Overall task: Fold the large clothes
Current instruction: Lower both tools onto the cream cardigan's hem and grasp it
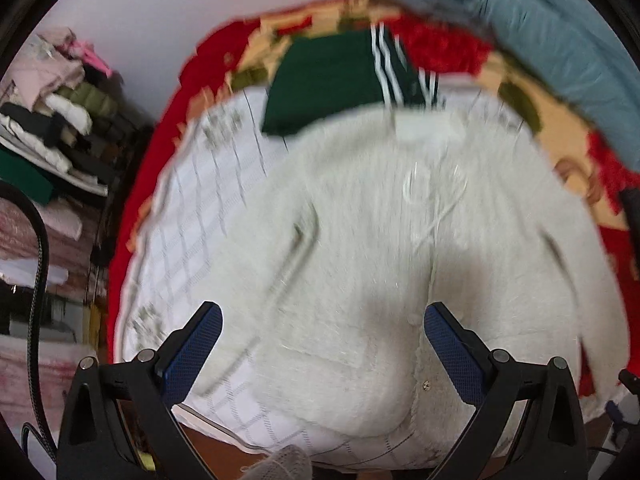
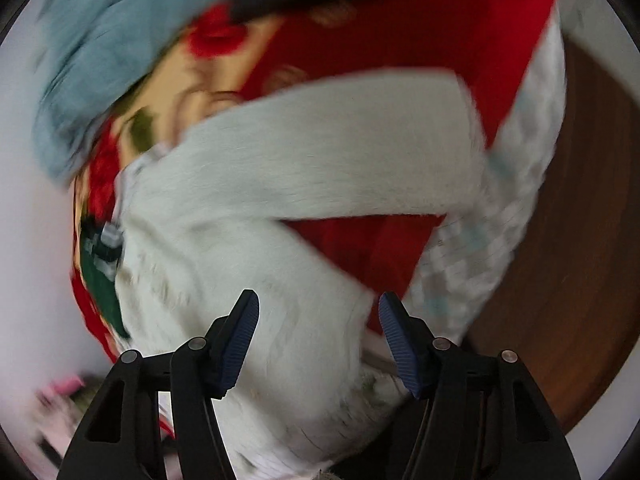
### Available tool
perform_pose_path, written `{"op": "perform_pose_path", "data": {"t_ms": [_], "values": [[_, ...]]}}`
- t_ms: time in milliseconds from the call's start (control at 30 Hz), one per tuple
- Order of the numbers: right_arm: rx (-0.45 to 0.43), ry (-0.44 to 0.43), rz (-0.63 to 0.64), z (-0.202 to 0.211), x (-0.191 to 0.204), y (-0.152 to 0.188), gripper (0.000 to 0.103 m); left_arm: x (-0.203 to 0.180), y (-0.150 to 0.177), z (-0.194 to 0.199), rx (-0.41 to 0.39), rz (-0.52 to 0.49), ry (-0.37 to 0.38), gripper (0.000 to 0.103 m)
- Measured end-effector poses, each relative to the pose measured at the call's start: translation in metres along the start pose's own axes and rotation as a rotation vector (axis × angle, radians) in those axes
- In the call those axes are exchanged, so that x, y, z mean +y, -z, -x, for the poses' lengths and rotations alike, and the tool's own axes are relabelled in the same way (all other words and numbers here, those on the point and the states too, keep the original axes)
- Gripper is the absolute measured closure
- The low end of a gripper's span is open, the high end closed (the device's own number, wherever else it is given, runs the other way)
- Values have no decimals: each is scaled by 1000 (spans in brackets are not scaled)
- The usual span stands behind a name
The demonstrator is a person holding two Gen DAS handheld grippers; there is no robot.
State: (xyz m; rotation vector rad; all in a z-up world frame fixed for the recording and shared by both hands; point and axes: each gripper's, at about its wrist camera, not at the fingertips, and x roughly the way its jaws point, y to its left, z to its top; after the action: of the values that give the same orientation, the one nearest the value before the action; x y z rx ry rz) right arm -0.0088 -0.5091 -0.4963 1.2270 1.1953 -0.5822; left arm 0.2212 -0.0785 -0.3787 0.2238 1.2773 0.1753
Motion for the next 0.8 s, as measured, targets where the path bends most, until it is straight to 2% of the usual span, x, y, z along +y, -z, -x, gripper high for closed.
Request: {"op": "perform_pose_path", "data": {"t_ms": [67,167,233,267,300,367,433,500,533,567,667,733,767,800], "values": [[18,-22,-83,-46,-26,-19,39,-16,6,-31,60,17,-7,0],[5,-84,-214,-89,-57,-36,39,-42,16,-66,141,30,4,0],[-60,-134,-280,-98,-70,-43,55,-56,21,-81,167,18,14,0],[-117,-140,-299,-94,-73,-45,74,-66,20,-87,171,6,22,0],[-183,-144,-308,-86,-72,-46,81,-72,21,-90,168,-7,27,0],[-256,-144,-296,-71,-66,-45,81,-83,21,-94,150,-34,40,0],[-278,-133,-267,-71,-62,-46,80,-90,22,-97,139,-47,51,0],[-213,-118,-267,-92,-64,-50,63,-96,25,-104,145,-53,61,0],[-172,-140,-300,-108,-71,-53,59,-97,27,-108,157,-52,62,0],[-167,-164,-323,-116,-77,-53,57,-105,23,-114,162,-48,66,0],[-205,-238,-406,-126,-80,-59,48,-108,23,-121,169,-30,75,0],[-251,-263,-475,-128,-78,-58,49,-109,22,-125,160,-27,75,0],[-276,-259,-490,-128,-75,-58,58,-110,20,-127,163,-21,70,0],[-302,-250,-496,-127,-71,-57,85,-109,19,-129,158,-18,67,0]]}}
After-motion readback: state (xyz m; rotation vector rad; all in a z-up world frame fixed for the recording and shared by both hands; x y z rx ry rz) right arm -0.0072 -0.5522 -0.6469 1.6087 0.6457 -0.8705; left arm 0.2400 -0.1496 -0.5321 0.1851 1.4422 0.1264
